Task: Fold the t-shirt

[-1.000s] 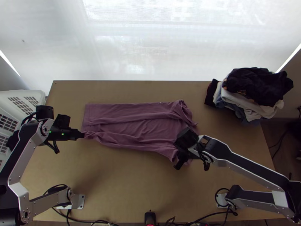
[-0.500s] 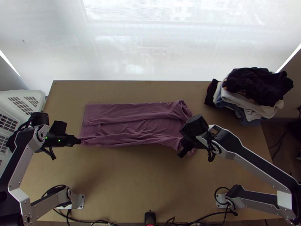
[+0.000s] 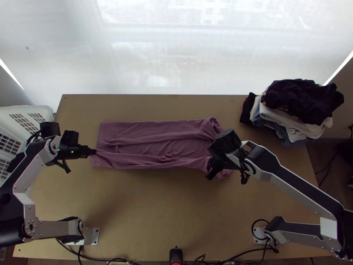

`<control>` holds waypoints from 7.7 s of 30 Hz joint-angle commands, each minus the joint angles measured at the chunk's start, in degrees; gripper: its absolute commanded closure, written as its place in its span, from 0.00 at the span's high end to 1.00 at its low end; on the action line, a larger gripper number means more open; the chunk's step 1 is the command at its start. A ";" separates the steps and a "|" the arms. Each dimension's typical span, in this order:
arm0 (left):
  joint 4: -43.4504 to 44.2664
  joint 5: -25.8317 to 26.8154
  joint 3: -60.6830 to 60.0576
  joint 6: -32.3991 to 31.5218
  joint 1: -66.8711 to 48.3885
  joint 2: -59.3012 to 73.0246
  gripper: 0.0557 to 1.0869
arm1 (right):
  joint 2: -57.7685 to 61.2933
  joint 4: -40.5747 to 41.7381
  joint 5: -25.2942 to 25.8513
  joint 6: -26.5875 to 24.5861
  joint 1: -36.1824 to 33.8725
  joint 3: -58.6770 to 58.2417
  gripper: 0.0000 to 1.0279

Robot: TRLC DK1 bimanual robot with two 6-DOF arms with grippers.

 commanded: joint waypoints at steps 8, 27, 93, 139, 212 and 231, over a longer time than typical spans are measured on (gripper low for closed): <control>4.04 -0.27 0.27 0.41 0.27 8.33 0.96 | 1.58 0.27 0.01 0.43 0.07 -0.74 0.03; -1.76 2.54 -3.07 4.90 0.80 4.20 0.85 | 1.67 0.53 0.01 0.52 0.51 -1.44 0.03; -10.02 4.56 30.94 -3.54 -2.01 23.80 0.03 | 23.29 10.20 0.54 -6.42 -16.19 20.53 0.03; -9.50 3.68 42.81 -5.91 -4.21 36.63 0.03 | 46.67 9.59 0.36 -9.15 -21.46 40.13 0.03; -2.29 -4.32 27.69 -7.76 -13.26 29.95 0.03 | 42.63 12.84 0.45 -1.41 -8.45 27.82 0.96; -13.89 8.52 46.94 -10.31 -16.25 26.17 0.03 | 45.71 13.54 0.45 -1.41 -8.54 26.51 0.96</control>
